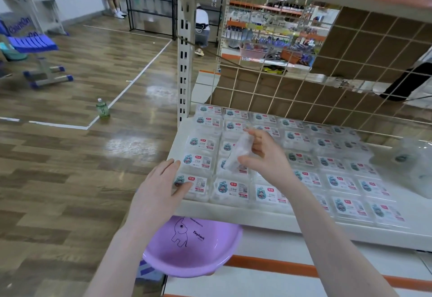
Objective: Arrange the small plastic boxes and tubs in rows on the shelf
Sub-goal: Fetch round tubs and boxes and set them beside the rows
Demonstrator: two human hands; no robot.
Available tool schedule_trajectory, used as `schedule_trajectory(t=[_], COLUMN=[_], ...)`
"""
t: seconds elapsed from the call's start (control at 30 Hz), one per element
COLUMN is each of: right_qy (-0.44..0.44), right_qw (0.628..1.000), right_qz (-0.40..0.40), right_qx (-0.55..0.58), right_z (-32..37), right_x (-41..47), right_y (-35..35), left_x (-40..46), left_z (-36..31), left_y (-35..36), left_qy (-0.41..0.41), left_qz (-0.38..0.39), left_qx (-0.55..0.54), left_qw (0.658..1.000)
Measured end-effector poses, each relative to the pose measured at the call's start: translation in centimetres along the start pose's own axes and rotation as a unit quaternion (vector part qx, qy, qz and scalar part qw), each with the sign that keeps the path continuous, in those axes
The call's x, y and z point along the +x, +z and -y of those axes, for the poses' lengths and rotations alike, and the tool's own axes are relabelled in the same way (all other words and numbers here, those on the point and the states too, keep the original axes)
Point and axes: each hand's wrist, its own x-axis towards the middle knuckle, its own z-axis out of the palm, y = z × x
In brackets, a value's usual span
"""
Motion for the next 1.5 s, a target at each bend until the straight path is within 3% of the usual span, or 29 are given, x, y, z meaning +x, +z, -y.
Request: schedule_trajectory(t=[0.43, 0.6, 0.77, 1.5], right_qy=[0.019, -0.039, -0.045, -0.105], right_qw=[0.988, 0.965, 0.943, 0.922], right_qz=[0.03, 0.037, 0.054, 0.053], right_qx=[-0.151, -0.257, -0.326, -0.369], right_z=[-4.1, -3.4, -2.4, 0.6], right_x=[-3.4, -2.7, -1.2, 5.3], right_y=[-2.4, -2.4, -1.5, 5.6], left_x=[-0.1, -0.4, -0.6, -0.6], left_z=[-1.2, -1.3, -1.1, -0.6], left_y=[0.8, 1.0, 0.9, 1.3], left_qy=[0.008, 0.006, 0.005, 0.043], left_qz=[0.013, 0.01, 0.013, 0.018], left_qx=[-0.009, -0.009, -0.008, 0.043], left_qw=[1.0, 1.0, 1.0, 0.998])
